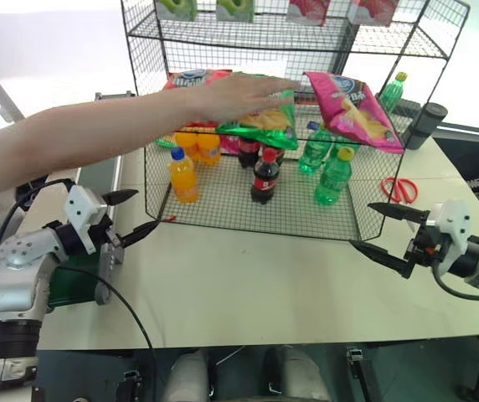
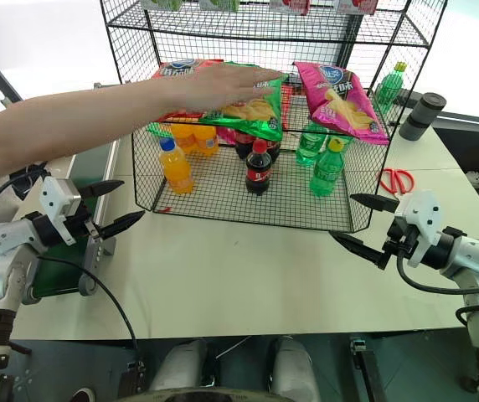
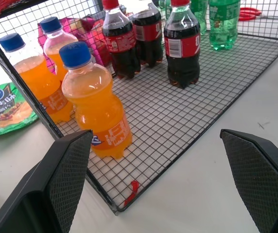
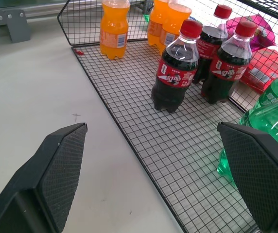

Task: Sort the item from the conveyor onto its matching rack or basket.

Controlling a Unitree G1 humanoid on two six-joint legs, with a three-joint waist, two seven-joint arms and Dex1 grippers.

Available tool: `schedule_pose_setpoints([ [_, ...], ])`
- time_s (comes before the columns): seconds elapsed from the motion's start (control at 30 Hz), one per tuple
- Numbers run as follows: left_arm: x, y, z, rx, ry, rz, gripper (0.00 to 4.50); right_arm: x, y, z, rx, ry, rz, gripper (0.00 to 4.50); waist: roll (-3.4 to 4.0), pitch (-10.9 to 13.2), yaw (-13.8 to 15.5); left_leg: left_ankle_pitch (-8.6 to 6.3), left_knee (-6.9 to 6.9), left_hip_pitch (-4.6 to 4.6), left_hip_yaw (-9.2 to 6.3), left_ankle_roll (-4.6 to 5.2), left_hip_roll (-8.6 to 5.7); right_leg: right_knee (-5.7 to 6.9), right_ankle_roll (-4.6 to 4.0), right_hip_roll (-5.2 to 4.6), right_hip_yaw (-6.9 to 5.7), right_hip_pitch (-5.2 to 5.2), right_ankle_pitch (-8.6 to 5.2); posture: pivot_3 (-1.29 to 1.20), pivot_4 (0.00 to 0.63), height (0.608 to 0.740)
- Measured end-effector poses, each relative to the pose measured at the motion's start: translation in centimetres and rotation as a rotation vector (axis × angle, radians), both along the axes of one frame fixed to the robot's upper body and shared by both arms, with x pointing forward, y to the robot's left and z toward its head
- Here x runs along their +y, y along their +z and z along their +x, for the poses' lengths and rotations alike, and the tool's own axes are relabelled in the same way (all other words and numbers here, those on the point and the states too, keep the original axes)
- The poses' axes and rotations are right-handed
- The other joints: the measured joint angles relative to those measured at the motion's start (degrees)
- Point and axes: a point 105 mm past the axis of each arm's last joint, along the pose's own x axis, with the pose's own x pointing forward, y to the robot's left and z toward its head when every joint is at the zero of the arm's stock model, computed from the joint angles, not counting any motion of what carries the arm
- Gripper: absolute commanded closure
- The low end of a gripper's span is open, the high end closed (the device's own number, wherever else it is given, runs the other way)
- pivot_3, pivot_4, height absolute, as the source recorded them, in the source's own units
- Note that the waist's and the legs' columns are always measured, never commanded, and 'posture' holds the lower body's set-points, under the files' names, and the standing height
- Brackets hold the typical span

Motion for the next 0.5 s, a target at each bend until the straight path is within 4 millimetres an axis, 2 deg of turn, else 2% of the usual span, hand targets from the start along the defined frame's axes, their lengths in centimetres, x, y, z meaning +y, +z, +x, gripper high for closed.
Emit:
schedule_pose_setpoints([
  [0.33, -0.3, -0.3, 0.1, 0.000, 0.010, -0.020, 0.00, 0.1, 0.3, 0.4, -0.030, -0.046, 0.076, 0.03, 0.00, 0.0, 0.0, 0.01, 0.00, 0.00, 0.00, -0.01, 0.00, 0.01, 0.00, 0.00, 0.00, 0.00, 0.00, 0.00, 0.150, 0.740],
  [0.5, -0.8, -0.5, 0.1, 0.006, -0.004, -0.028, 0.00, 0.4, 1.3, 0.8, -0.086, -0.066, 0.139, 0.03, 0.00, 0.0, 0.0, 0.01, 0.01, 0.01, 0.00, -0.02, 0.00, 0.02, 0.00, 0.00, 0.00, 0.00, 0.00, 0.00, 0.150, 0.740],
])
